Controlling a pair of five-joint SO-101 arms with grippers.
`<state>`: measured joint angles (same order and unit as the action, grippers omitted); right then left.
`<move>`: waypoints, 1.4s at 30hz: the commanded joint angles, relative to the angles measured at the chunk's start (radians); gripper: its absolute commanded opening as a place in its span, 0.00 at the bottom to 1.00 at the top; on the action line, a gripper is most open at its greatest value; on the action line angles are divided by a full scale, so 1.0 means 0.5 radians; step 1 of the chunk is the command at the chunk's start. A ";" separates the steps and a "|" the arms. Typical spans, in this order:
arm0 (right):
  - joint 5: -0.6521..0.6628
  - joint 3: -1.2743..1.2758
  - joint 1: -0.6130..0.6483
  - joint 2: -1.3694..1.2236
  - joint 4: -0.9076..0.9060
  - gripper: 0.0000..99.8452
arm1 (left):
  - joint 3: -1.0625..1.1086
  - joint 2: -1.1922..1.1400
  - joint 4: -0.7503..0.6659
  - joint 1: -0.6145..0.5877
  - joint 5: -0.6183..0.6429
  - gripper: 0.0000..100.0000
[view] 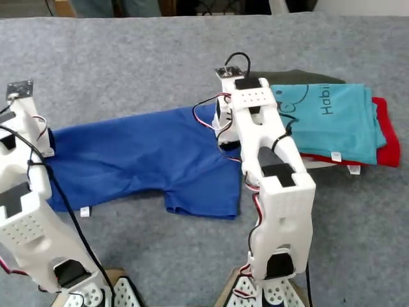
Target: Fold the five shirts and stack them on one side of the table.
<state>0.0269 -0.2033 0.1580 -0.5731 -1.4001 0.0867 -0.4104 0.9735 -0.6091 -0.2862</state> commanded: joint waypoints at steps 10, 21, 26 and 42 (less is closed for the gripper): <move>0.138 -0.149 0.012 0.358 -0.316 0.01 | -0.358 0.310 0.451 -0.051 -0.009 0.03; 0.365 -0.038 0.199 0.802 -0.562 0.02 | -0.103 0.706 0.531 -0.048 -0.178 0.03; 0.528 0.315 0.365 1.076 -0.531 0.02 | 0.186 0.945 0.512 -0.069 -0.334 0.03; 1.163 1.812 0.608 2.186 0.003 0.07 | 1.229 1.832 0.512 -0.066 -0.414 0.03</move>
<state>0.5531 0.6191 0.4511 0.4396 -1.4492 0.6329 0.4012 1.2283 -0.6383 -0.4887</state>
